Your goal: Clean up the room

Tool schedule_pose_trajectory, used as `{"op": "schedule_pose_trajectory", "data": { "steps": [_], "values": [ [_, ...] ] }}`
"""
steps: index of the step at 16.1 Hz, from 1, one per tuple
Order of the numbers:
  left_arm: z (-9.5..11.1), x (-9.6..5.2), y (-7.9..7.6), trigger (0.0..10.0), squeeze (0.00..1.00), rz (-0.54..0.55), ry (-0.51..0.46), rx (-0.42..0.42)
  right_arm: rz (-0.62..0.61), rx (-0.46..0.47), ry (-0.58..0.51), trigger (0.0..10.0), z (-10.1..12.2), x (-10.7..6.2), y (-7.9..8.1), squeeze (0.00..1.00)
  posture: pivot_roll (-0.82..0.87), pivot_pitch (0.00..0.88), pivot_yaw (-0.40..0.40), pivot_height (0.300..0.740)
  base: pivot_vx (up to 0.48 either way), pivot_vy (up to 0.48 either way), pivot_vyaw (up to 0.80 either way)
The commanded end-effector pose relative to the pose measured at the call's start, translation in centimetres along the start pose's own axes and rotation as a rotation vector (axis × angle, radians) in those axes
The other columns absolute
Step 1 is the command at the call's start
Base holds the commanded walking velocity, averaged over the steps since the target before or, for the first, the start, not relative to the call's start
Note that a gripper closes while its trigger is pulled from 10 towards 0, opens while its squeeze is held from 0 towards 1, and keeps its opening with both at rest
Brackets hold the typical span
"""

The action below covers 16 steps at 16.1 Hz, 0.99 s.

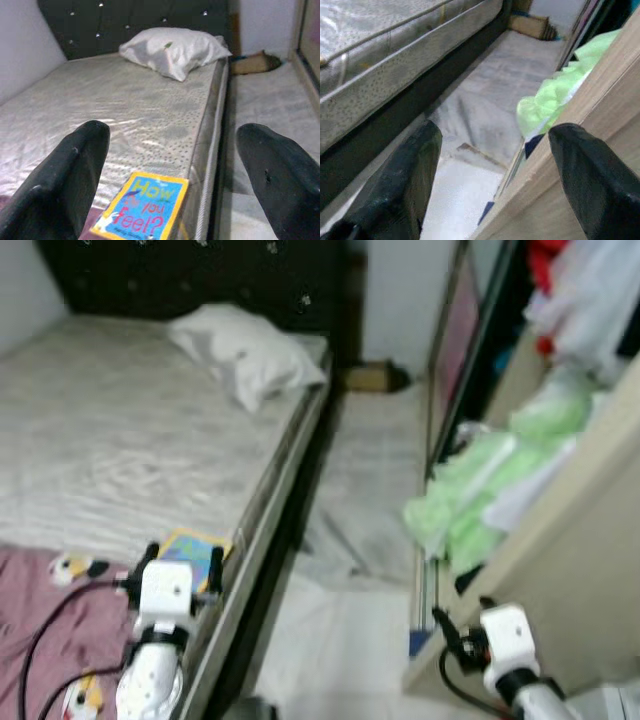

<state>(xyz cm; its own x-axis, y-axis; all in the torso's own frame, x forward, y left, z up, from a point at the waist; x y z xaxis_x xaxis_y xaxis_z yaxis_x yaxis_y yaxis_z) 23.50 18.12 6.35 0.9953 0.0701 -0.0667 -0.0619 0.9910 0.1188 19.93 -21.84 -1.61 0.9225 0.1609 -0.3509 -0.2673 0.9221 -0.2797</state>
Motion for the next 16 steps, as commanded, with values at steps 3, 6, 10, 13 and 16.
{"op": "schedule_pose_trajectory", "data": {
  "steps": [3, 6, 10, 13, 16],
  "values": [
    [0.1, 0.2, 0.3, 10.0, 0.00, 0.001, 0.000, 0.017, 0.016, 0.006, 0.006, 10.0, -1.3, 1.8, -0.1, 0.00, -0.04, 0.053, -0.022, 0.740, 0.000, 0.000, 0.80],
    [0.4, 0.6, 0.3, 10.0, 0.00, -0.003, -0.006, 0.018, 0.135, 0.033, 0.101, 10.0, -4.3, 1.5, 2.8, 0.00, -0.04, 0.051, -0.013, 0.740, 0.000, 0.000, 0.80],
    [0.5, 1.2, 0.4, 10.0, 0.00, -0.004, -0.013, 0.023, 0.125, 0.074, 0.106, 10.0, -4.7, 2.0, 2.7, 0.00, -0.04, 0.046, -0.006, 0.740, 0.000, 0.000, 0.80],
    [1.1, 2.2, -0.3, 10.0, 0.00, -0.024, -0.030, 0.015, 0.151, 0.077, 0.052, 10.0, -3.3, 3.4, 3.7, 0.00, -0.03, 0.036, 0.000, 0.740, 0.000, 0.000, 0.80],
    [1.3, 2.8, -0.7, 10.0, 0.00, -0.035, -0.035, -0.001, 0.139, 0.082, -0.215, 10.0, 2.7, 6.0, 3.2, 0.00, -0.03, 0.026, 0.002, 0.740, 0.000, 0.000, 0.80]
  ]
}}
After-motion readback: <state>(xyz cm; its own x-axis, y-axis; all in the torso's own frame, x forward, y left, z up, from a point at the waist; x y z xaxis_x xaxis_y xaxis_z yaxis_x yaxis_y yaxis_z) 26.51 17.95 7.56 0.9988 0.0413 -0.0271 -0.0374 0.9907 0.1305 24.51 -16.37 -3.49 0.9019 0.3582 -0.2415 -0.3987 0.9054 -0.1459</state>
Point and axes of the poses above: a point about 5 cm out from each wrist's last joint towards the gripper, its own x axis pointing out of the wrist towards the gripper, its own z axis along the axis of the wrist's last joint, y = z × x, the point moved 4 cm from there along x, pointing out of the wrist towards the gripper, and after that the axes turned 6 degrees about -x, right-handed, at the moved point
